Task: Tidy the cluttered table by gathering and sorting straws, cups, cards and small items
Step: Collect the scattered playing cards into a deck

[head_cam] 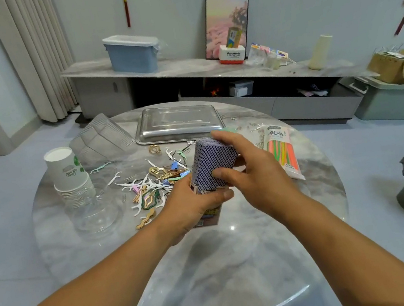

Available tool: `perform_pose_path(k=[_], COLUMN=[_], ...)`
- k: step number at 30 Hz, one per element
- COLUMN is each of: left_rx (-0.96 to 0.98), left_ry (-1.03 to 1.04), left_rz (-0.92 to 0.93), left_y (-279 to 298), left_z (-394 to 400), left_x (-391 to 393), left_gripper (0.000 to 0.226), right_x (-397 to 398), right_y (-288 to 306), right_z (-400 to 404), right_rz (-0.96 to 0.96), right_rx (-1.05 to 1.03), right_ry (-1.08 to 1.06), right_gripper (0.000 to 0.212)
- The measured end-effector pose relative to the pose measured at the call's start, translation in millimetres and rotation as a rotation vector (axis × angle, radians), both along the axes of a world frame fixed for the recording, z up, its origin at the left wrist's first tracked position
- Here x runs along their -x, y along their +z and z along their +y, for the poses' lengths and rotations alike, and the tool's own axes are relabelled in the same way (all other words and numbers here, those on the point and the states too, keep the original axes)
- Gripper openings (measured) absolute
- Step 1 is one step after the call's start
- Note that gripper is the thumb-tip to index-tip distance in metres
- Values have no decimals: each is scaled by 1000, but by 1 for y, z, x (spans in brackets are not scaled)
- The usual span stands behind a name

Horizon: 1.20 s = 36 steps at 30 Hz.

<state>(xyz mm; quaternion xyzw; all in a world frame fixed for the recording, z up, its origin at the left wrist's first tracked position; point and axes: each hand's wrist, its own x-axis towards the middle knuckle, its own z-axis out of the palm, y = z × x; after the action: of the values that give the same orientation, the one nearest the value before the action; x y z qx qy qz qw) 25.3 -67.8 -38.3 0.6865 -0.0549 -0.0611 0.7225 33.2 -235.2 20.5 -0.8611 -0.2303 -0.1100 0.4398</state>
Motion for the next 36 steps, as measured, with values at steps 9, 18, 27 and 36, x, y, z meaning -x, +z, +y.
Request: perform_pose_path(k=[9, 18, 27, 36], left_rx=[20, 12, -22, 43], left_ry=[26, 84, -50, -145], left_rz=[-43, 14, 114, 181], left_y=[1, -29, -48, -49], left_z=[-4, -8, -16, -11], left_x=[-2, -6, -1, -1], left_gripper=[48, 45, 33, 24], right_x=[-1, 0, -2, -6], right_y=[2, -3, -10, -8], right_z=[-4, -8, -12, -5], right_rz=[44, 179, 297, 302], right_rx=[-119, 251, 509, 559], right_ry=[-15, 124, 155, 144], right_gripper=[64, 46, 29, 30])
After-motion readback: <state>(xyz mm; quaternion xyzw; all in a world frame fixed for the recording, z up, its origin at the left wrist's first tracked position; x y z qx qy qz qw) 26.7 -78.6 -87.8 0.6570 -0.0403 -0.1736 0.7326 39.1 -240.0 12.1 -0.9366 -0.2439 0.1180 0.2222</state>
